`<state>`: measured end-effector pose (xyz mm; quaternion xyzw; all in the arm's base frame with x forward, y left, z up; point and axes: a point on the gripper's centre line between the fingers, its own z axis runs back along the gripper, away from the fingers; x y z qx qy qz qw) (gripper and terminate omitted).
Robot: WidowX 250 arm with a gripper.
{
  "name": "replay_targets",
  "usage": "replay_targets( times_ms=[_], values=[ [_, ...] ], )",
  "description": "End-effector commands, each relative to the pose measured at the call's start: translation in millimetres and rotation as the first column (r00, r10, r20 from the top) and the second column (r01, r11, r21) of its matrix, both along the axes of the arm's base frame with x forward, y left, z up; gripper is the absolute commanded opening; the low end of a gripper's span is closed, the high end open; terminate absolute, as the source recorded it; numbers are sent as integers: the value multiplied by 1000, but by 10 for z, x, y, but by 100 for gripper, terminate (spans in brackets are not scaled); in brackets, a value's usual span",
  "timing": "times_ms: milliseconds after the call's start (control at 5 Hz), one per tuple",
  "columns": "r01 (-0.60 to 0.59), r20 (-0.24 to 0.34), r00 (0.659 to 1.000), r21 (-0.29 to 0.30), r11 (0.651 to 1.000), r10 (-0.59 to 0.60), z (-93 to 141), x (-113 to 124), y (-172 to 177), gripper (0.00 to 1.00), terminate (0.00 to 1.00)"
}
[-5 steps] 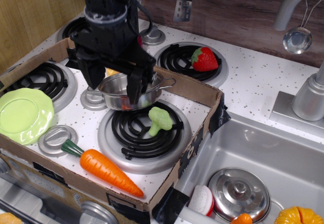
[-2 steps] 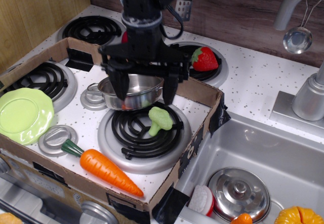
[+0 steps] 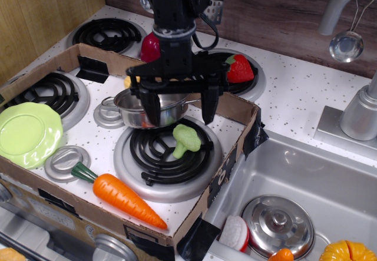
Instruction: Put broccoli in pot
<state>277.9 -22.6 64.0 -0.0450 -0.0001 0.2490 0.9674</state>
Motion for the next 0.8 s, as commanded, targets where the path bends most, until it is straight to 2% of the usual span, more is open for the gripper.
replay_targets(
  times_ms=[0,400,600],
  values=[
    [-62,51,997,26,998,61,-2,168,25,100,0],
    [-107,69,993,100,989,101,-110,135,-50,100,0],
    [-103,77,993,103,989,95,-190,168,-57,100,0]
  ],
)
